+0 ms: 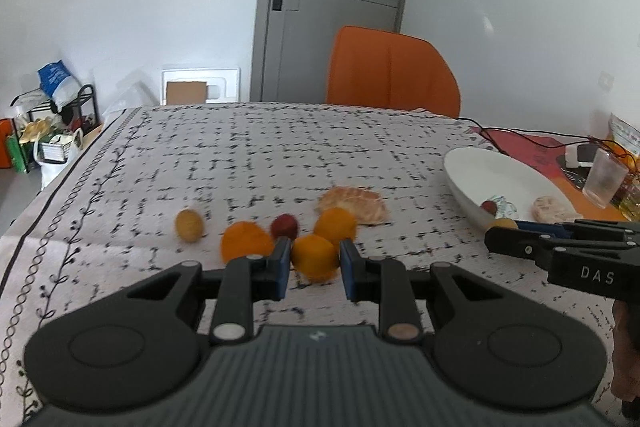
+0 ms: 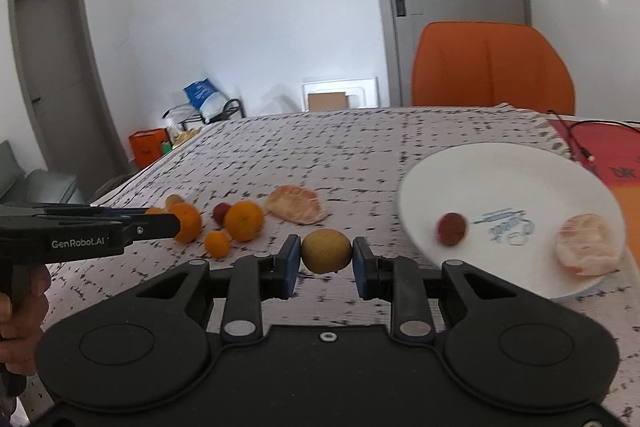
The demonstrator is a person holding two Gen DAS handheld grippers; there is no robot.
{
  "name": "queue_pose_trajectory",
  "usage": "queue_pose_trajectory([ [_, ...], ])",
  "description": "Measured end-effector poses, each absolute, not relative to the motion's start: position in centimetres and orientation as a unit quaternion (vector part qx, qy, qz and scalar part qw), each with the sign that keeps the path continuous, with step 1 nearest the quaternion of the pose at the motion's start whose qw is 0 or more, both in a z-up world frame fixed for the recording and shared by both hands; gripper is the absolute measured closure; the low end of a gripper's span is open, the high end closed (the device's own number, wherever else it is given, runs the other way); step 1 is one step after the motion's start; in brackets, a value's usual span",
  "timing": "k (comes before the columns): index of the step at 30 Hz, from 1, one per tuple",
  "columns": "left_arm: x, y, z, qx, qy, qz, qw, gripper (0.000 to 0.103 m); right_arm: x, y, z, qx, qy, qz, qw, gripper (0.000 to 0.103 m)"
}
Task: Organize fruits
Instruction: 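Carry the yellow-green fruit to the bowl and open the right gripper, then lower the orange into the bowl and open the left gripper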
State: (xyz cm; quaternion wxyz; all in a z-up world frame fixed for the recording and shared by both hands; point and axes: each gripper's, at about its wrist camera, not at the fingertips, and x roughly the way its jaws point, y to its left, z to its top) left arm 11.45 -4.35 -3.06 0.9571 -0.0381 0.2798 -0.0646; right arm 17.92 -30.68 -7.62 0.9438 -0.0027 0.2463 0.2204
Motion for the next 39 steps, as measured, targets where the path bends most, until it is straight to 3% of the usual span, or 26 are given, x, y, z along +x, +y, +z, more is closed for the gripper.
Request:
queue_pose_trajectory([
  [29, 14.3, -12.8, -1.8, 0.005, 0.267, -0.138, 0.954, 0.078, 19.1, -39.8, -8.5, 0.045, 0.239, 0.123, 0.962, 0.076],
  [31, 14.5, -13.3, -1.9, 0.006, 0.267, -0.141, 0.953, 0.078, 19.0, -40.1, -8.5, 0.045, 0.239, 0.119, 0.963, 0.07],
  [39, 15.0, -15.2, -1.9, 0.014, 0.266, -0.16, 0.95, 0.078, 18.0, -41.3, -8.1, 0.044, 0.229, 0.105, 0.967, 0.059],
])
